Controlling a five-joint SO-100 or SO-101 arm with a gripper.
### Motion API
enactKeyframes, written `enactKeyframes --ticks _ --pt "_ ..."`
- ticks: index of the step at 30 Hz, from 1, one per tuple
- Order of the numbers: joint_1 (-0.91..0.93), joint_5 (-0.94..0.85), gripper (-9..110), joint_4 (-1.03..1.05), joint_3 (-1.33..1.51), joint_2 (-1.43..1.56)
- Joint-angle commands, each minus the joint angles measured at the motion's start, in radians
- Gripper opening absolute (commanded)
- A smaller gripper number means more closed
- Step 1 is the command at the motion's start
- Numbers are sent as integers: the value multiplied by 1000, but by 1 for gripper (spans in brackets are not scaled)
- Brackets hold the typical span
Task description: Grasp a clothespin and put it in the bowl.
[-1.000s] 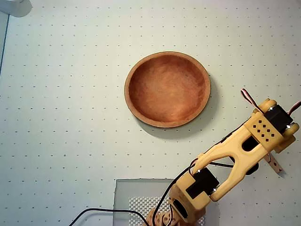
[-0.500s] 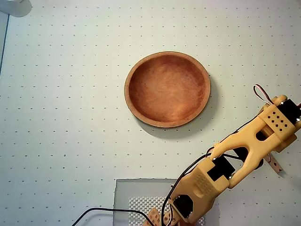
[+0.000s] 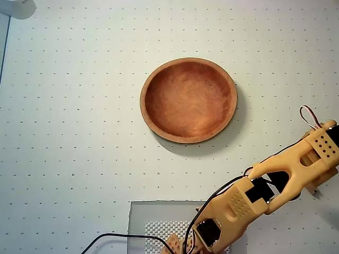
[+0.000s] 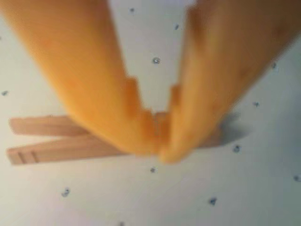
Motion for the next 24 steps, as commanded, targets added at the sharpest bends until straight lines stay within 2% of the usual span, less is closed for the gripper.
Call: enactKeyframes --ticks 1,7,24 --pt "2 58 -2 29 -52 29" --pt "-18 402 -2 15 -67 41" --pt "-249 1055 -1 14 -69 132"
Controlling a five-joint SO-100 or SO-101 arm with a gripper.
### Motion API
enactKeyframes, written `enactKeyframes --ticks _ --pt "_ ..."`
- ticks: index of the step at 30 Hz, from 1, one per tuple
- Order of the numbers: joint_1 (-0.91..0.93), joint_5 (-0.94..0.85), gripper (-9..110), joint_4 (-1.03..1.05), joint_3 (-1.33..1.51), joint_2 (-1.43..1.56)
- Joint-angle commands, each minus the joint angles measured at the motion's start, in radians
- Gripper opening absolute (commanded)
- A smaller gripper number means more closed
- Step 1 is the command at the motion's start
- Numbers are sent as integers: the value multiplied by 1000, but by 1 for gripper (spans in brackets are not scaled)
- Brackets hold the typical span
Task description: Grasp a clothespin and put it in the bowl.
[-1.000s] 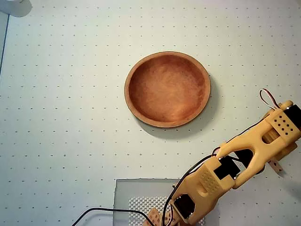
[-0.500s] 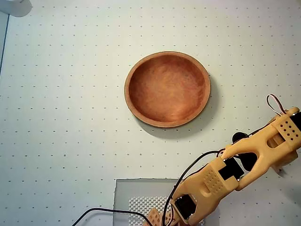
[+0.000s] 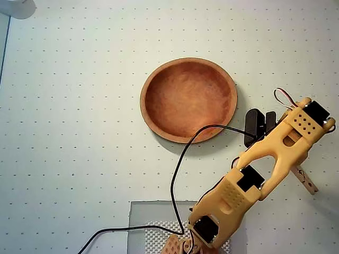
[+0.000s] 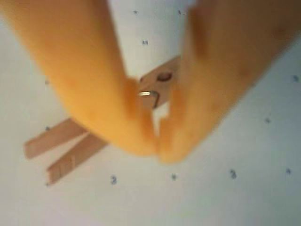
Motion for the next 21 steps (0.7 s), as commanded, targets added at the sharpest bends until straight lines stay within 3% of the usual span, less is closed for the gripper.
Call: enactKeyframes --ticks 1,11,17,21 --pt "-44 121 -1 14 -58 135" --pt "-84 302 -2 14 -92 138" --pt "-75 245 -2 14 -179 133" --pt "-77 87 -2 17 -170 137"
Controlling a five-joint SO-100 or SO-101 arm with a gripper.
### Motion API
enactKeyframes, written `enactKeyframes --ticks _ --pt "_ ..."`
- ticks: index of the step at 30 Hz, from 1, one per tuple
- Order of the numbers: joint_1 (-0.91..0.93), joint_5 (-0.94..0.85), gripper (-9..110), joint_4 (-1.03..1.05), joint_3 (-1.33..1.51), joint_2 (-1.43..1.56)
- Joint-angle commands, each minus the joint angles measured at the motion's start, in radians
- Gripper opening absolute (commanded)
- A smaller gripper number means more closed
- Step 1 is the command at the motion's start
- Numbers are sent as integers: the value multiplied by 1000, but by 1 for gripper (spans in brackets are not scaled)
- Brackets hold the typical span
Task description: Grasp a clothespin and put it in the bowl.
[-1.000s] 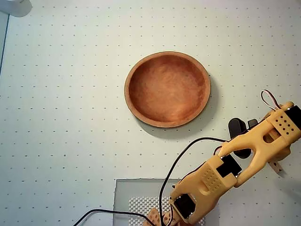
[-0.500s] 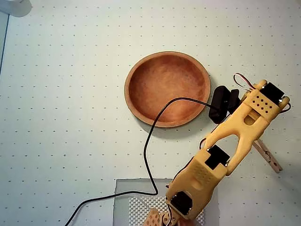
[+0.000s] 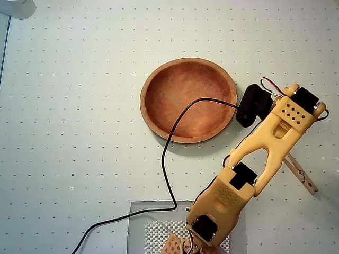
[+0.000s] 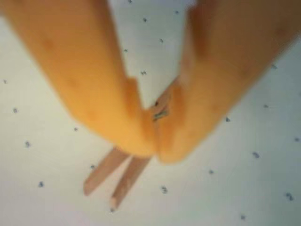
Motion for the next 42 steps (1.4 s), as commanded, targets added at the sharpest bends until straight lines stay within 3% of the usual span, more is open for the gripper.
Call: enactKeyframes --ticks 1,7,17,25,32,37,42 --pt "-5 -173 -2 17 -51 101" --pt "35 -632 -2 26 -51 103" --pt "282 -1700 -2 17 6 94" --pt "451 -2304 -2 15 84 101" --pt "517 -2645 -2 15 97 94" --pt "466 -2589 -2 15 81 107" --pt "463 -2643 -2 15 95 144"
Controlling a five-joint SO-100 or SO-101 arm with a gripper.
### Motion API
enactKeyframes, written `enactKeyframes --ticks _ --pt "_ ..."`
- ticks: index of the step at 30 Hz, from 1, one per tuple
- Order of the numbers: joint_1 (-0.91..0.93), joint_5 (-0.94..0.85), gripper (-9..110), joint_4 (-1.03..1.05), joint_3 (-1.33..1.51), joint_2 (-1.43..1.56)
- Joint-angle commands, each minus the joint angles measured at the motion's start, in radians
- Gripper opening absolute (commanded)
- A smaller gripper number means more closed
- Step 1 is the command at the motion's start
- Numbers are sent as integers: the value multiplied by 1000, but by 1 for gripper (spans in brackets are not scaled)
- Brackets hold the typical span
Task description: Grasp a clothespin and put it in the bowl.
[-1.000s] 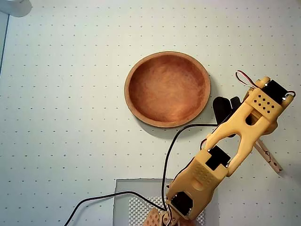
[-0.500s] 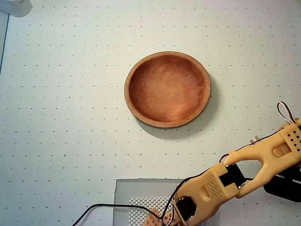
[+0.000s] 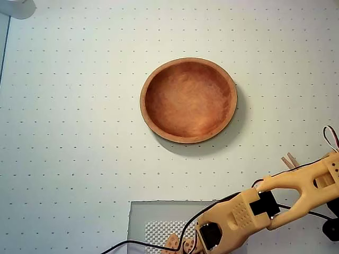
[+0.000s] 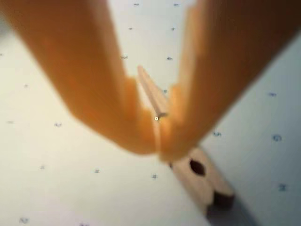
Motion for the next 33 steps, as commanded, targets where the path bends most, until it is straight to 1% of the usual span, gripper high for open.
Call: enactKeyframes --ticks 1,8,15,23,29,33 --pt "-23 -78 -2 15 -15 121" --pt "-95 -71 -1 15 -51 124" --pt "-98 -71 -1 15 -163 107" --pt "-97 -72 -1 15 -310 8" --pt "-100 -72 -1 15 -472 -144" --pt "-109 -71 -1 18 -505 -196"
